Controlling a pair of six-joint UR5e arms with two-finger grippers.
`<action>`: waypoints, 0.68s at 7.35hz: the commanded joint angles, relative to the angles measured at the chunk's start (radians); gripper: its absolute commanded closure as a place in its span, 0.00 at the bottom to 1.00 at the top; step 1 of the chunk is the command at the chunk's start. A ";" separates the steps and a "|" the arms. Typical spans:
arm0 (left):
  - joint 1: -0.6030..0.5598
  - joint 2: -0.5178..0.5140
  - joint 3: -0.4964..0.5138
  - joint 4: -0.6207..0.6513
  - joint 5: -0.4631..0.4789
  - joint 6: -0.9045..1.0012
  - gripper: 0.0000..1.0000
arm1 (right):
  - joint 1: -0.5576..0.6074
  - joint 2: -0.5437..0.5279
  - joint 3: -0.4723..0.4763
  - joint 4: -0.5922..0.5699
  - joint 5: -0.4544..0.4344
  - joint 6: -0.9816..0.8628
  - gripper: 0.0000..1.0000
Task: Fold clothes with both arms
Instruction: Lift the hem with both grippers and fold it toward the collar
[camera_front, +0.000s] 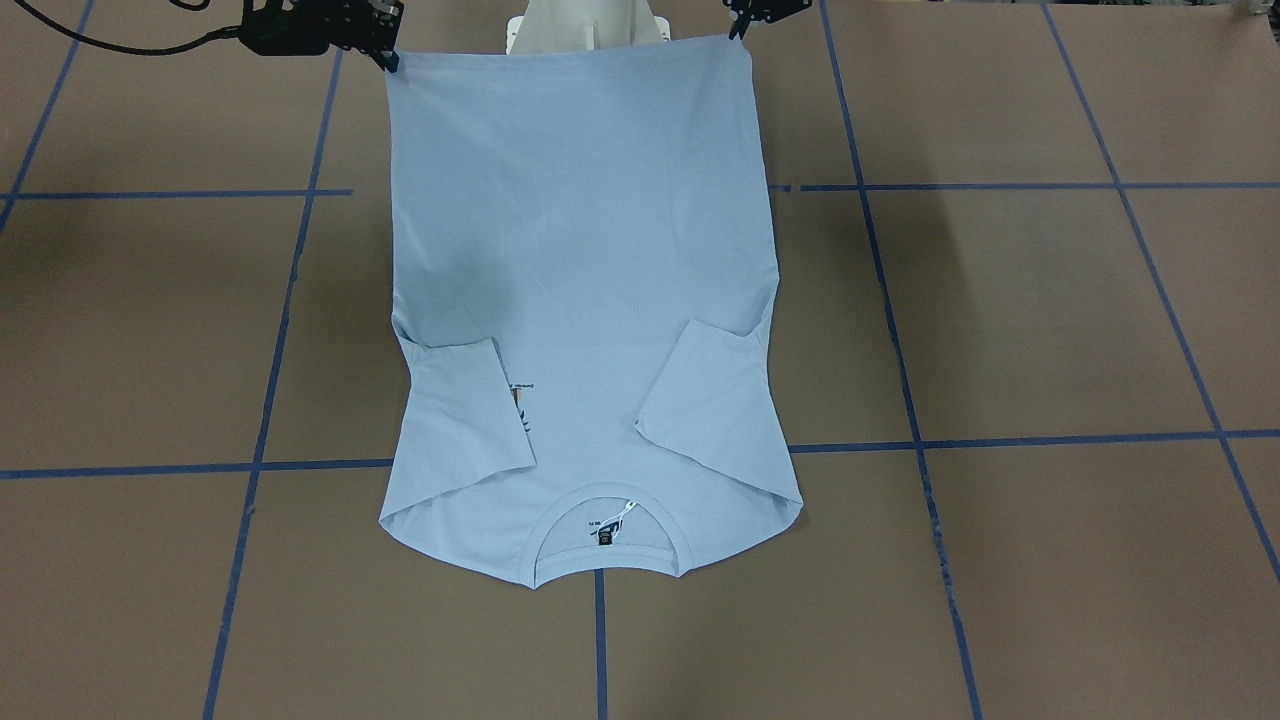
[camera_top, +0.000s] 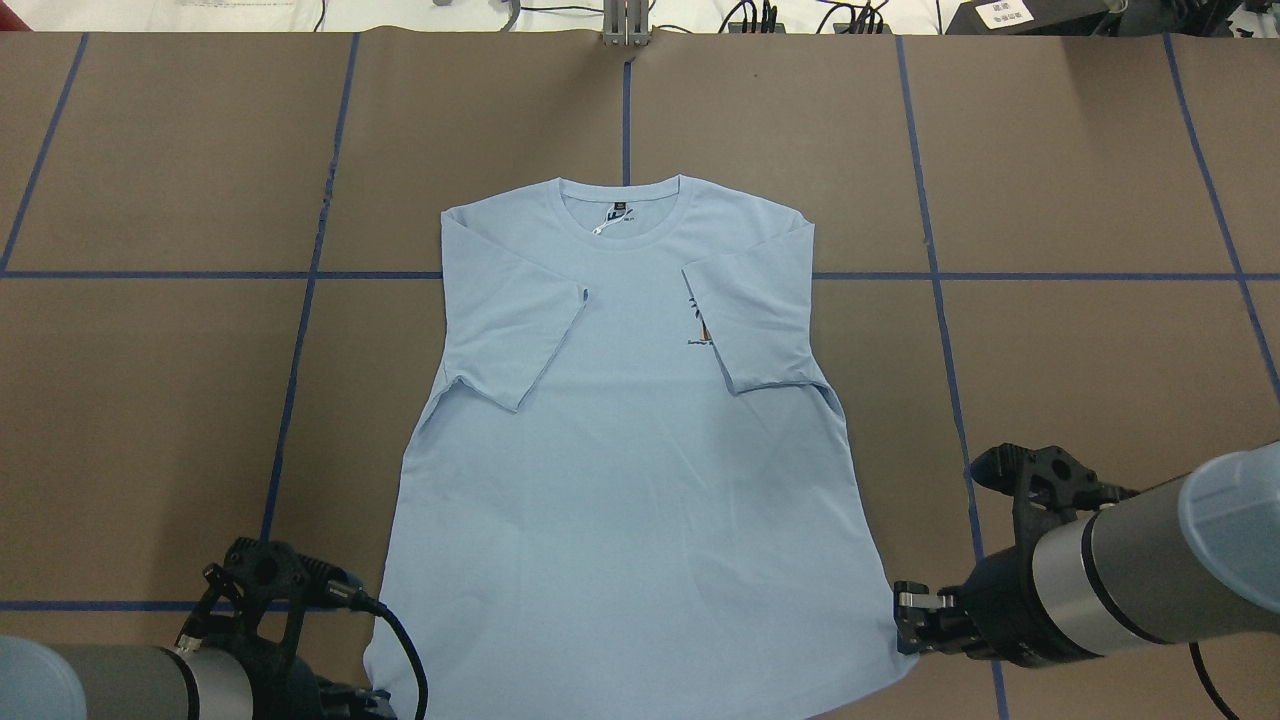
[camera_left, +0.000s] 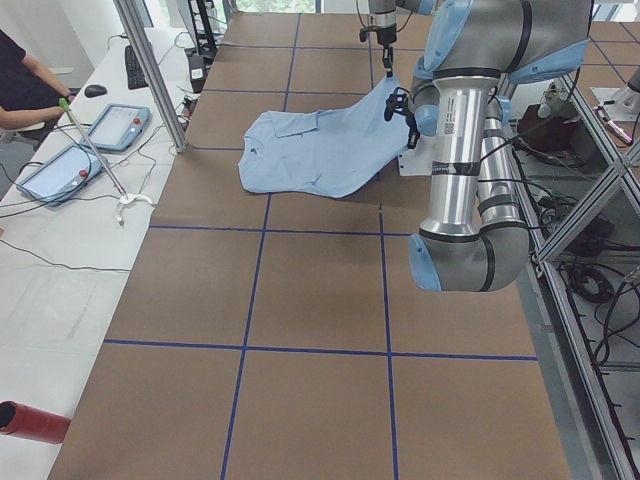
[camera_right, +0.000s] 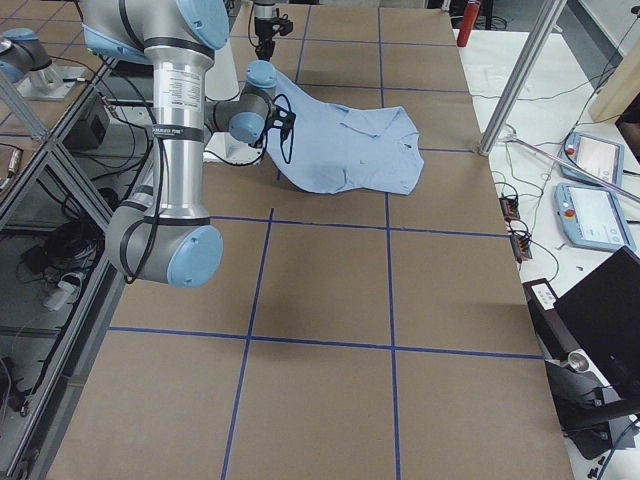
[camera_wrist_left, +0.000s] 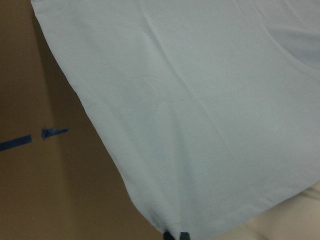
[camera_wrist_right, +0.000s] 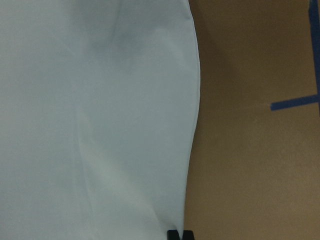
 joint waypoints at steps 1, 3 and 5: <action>-0.204 -0.142 0.176 0.005 -0.010 0.035 1.00 | 0.112 0.100 -0.115 0.001 -0.024 0.002 1.00; -0.401 -0.215 0.311 0.002 -0.103 0.202 1.00 | 0.243 0.262 -0.249 0.002 -0.045 0.002 1.00; -0.494 -0.237 0.351 0.004 -0.146 0.262 1.00 | 0.356 0.362 -0.366 0.002 -0.056 -0.003 1.00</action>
